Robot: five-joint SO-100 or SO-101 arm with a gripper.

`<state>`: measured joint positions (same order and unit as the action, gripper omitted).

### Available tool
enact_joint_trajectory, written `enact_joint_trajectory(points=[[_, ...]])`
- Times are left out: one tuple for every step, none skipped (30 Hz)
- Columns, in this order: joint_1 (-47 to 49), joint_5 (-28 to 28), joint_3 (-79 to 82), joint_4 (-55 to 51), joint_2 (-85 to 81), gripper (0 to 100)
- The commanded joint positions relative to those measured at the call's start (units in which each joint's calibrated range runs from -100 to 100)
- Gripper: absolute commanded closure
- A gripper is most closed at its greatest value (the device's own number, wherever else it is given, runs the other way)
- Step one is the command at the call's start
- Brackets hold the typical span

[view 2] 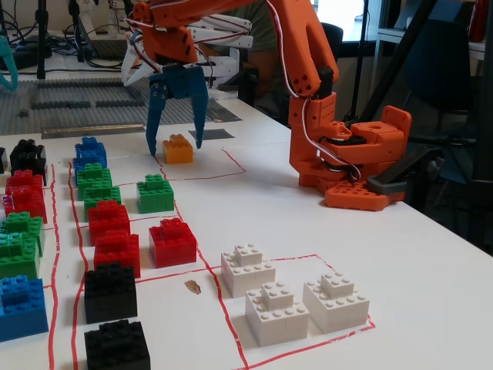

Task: Grab the block and put it in the grey marker

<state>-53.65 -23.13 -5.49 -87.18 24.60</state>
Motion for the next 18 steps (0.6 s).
enact_joint_trajectory(points=[[1.2,1.2,-0.1,-0.3,-6.6,71],[1.6,1.3,0.4,-0.3,-7.0,72],[1.9,1.5,0.8,-0.3,-7.3,73],[2.3,1.7,1.2,-0.2,-7.7,73],[2.7,1.8,1.5,-0.2,-8.1,73],[3.1,2.0,1.8,-0.2,-8.4,73],[3.4,2.1,2.0,-0.2,-8.7,74],[3.8,2.2,2.3,-0.2,-9.0,74],[4.2,2.3,2.4,-0.2,-9.2,75],[4.6,2.4,2.5,-0.2,-9.5,75],[4.9,2.6,2.5,-0.2,-9.7,76],[5.2,2.7,2.5,-0.2,-9.7,77],[5.6,2.9,2.5,0.0,-9.9,80],[5.9,3.1,2.5,0.2,-10.0,86],[6.1,3.3,2.5,0.2,-10.1,93],[6.3,3.4,2.4,0.2,-10.2,97],[6.4,3.4,2.4,0.2,-10.3,98],[6.5,3.4,2.3,0.2,-10.3,98]])
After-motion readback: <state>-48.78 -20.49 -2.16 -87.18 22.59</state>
